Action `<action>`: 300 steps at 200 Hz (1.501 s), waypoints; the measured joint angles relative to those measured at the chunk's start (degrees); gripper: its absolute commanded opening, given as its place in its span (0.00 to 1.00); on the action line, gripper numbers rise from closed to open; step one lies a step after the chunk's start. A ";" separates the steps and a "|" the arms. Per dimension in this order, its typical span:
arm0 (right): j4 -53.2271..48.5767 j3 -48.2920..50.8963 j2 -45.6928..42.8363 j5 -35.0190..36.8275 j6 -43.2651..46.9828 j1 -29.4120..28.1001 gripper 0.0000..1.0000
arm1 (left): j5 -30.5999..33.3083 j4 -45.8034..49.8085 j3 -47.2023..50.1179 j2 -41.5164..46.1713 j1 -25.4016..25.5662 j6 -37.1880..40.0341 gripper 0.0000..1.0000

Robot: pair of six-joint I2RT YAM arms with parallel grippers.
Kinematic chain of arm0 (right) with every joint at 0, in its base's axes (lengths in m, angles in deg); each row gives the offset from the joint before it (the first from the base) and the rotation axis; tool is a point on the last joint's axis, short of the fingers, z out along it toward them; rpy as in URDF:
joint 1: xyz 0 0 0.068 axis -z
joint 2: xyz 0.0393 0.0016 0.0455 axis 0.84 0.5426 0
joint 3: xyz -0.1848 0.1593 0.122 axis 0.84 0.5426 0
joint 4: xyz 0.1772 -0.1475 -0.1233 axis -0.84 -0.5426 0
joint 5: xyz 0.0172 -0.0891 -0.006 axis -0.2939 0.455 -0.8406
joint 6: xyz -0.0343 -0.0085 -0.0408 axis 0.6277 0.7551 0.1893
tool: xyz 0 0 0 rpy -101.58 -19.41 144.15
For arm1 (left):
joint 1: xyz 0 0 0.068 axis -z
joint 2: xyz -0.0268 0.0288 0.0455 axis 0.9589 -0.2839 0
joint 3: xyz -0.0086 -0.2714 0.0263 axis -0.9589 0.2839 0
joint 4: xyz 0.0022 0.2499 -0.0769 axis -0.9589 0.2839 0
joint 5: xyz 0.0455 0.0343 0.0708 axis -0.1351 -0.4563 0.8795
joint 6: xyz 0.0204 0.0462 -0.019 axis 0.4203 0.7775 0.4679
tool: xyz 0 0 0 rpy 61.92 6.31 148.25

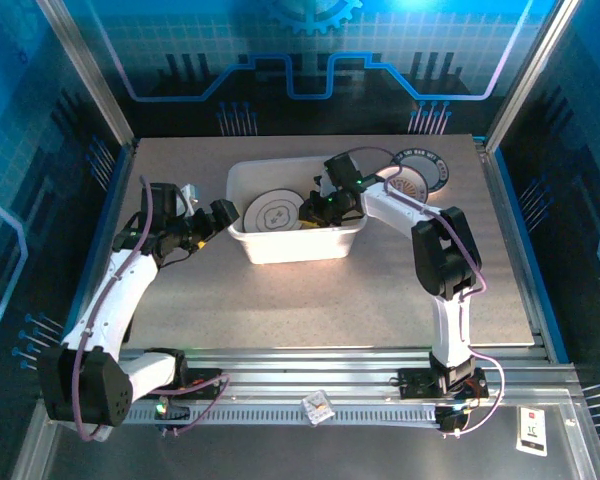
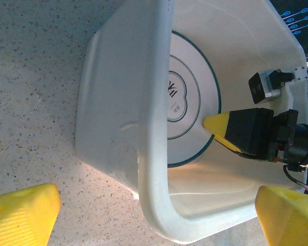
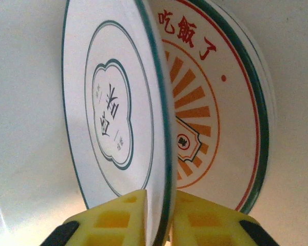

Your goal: Place the plates into the plastic bin on the countertop

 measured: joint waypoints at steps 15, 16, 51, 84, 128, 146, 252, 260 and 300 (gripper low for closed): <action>0.00 0.11 0.00 0.20 -0.02 0.00 0.28 | 0.00 0.00 0.46 0.00 0.00 0.02 0.99; 0.02 0.11 0.00 0.22 -0.04 -0.02 0.28 | 0.00 -0.02 0.48 0.00 0.00 0.02 0.99; 0.00 0.33 0.00 1.29 -0.42 -0.02 0.37 | -0.02 0.02 1.20 0.00 0.00 0.02 0.99; -0.04 0.85 -0.11 1.86 -0.48 0.00 0.43 | -0.02 0.00 1.20 0.00 0.00 0.02 0.99; -0.61 1.84 -0.44 3.04 -0.70 -0.02 0.48 | -0.02 0.00 1.20 0.00 0.00 0.02 0.99; -0.76 1.84 -0.55 3.37 -0.72 -0.02 0.50 | -0.02 0.00 1.20 0.00 0.00 0.02 0.99; -3.34 1.84 -3.06 7.28 -0.63 -0.39 0.62 | -0.02 0.00 1.20 0.09 0.00 0.02 0.99; -3.50 1.84 -3.26 7.63 -0.66 -0.39 0.62 | -0.02 0.00 1.20 0.09 0.00 0.02 0.99; -4.13 1.84 -4.72 9.25 -0.33 -0.59 0.68 | -0.02 0.02 1.20 0.09 0.00 0.02 0.99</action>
